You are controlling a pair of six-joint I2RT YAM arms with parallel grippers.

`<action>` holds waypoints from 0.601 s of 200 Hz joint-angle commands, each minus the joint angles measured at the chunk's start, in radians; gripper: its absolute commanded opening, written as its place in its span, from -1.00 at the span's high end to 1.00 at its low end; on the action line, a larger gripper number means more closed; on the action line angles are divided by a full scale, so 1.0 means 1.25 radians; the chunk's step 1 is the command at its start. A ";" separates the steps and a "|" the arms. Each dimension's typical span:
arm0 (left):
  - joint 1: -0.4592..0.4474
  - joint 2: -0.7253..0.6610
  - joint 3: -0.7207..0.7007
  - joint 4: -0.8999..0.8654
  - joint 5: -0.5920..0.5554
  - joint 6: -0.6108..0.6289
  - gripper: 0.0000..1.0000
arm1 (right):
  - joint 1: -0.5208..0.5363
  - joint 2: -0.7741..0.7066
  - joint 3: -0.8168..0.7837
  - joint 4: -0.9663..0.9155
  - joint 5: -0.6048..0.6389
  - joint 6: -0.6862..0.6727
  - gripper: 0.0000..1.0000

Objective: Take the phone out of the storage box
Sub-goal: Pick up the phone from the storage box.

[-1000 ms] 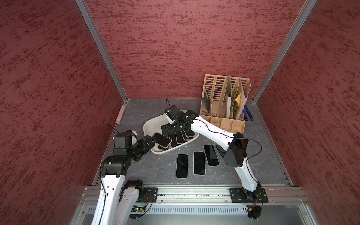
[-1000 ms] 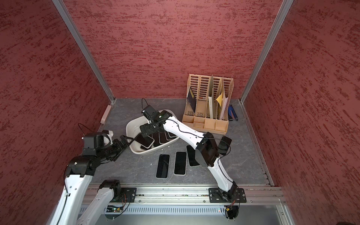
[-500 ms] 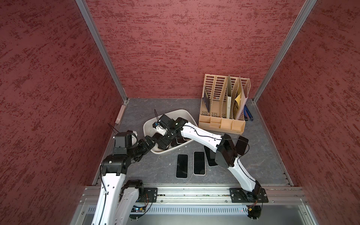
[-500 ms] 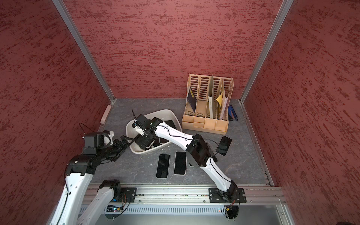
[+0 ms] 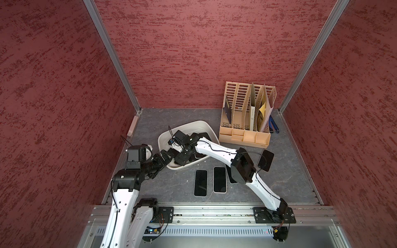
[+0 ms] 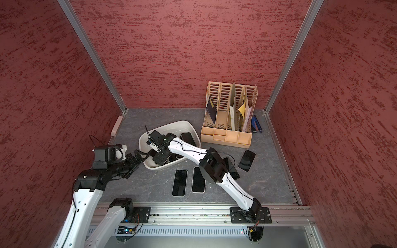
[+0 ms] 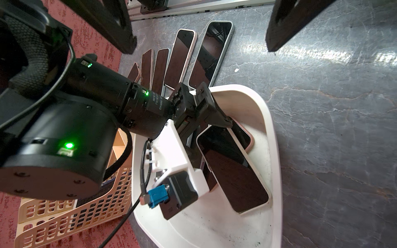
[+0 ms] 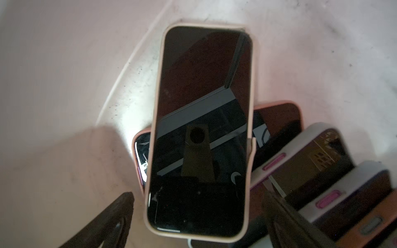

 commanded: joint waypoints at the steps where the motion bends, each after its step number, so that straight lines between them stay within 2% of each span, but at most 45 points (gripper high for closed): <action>1: 0.002 -0.002 0.016 -0.007 0.008 0.019 -0.99 | 0.005 0.025 0.028 -0.002 0.056 -0.016 -0.97; 83: -0.001 0.006 0.018 -0.007 0.003 0.024 -0.99 | 0.005 0.110 0.100 -0.042 0.008 -0.017 -0.96; 95: -0.001 0.006 0.018 -0.007 0.003 0.025 -0.99 | 0.005 0.121 0.112 -0.053 0.010 -0.010 -0.93; 120: -0.001 0.006 0.015 -0.004 0.003 0.024 -0.99 | 0.005 0.119 0.113 -0.062 0.035 0.011 -0.72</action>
